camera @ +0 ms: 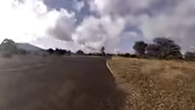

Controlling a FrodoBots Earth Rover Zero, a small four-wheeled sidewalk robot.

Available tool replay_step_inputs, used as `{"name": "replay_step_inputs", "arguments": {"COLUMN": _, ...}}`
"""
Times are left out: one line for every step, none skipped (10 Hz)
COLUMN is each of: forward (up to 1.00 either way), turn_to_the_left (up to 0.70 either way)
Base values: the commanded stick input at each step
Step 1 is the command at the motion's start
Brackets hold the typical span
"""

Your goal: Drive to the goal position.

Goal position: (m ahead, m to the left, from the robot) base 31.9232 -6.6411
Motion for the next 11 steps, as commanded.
{"name": "replay_step_inputs", "arguments": {"forward": 0.5, "turn_to_the_left": 0.0}}
{"name": "replay_step_inputs", "arguments": {"forward": 0.5, "turn_to_the_left": 0.0}}
{"name": "replay_step_inputs", "arguments": {"forward": 0.5, "turn_to_the_left": 0.0}}
{"name": "replay_step_inputs", "arguments": {"forward": 0.5, "turn_to_the_left": 0.0}}
{"name": "replay_step_inputs", "arguments": {"forward": 0.5, "turn_to_the_left": 0.0}}
{"name": "replay_step_inputs", "arguments": {"forward": 0.5, "turn_to_the_left": 0.0}}
{"name": "replay_step_inputs", "arguments": {"forward": 0.5, "turn_to_the_left": 0.0}}
{"name": "replay_step_inputs", "arguments": {"forward": 0.5, "turn_to_the_left": 0.0}}
{"name": "replay_step_inputs", "arguments": {"forward": 0.5, "turn_to_the_left": 0.0}}
{"name": "replay_step_inputs", "arguments": {"forward": 0.5, "turn_to_the_left": 0.0}}
{"name": "replay_step_inputs", "arguments": {"forward": 0.5, "turn_to_the_left": 0.0}}
